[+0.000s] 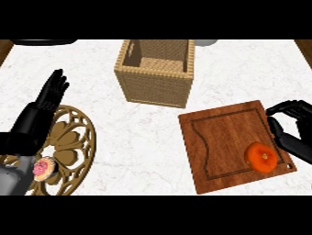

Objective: Pick the squash from the cutting board and place it in the basket

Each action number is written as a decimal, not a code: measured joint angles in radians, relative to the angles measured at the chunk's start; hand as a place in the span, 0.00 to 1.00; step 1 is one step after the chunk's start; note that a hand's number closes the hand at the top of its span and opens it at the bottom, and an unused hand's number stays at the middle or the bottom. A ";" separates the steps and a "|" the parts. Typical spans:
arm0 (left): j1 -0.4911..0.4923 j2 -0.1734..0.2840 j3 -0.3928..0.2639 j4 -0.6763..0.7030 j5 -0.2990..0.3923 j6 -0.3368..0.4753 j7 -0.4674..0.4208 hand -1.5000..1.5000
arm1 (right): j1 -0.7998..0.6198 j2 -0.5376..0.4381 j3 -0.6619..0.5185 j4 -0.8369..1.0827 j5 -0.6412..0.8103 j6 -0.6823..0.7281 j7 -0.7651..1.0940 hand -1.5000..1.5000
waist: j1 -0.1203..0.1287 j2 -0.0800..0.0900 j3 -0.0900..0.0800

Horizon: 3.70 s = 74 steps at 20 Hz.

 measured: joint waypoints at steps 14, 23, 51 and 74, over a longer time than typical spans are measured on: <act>0.006 0.034 -0.023 0.009 -0.025 -0.078 0.035 0.50 | 0.131 -0.044 0.151 -0.222 0.699 -0.412 0.318 0.00 | -0.009 -0.010 -0.009; 0.010 0.034 -0.014 0.012 -0.027 -0.090 0.030 0.50 | 0.179 -0.354 0.120 -0.478 0.715 -0.018 0.784 0.00 | -0.009 -0.008 -0.010; -0.012 -0.091 0.080 0.036 -0.146 -0.193 0.050 0.50 | 0.310 -0.118 -0.109 -0.615 0.670 0.299 0.817 0.00 | 0.019 0.001 -0.001; 0.036 -0.193 0.195 -0.034 -0.245 -0.312 0.092 0.50 | 0.301 0.106 -0.091 -0.392 0.954 0.245 0.494 0.00 | 0.018 0.000 -0.001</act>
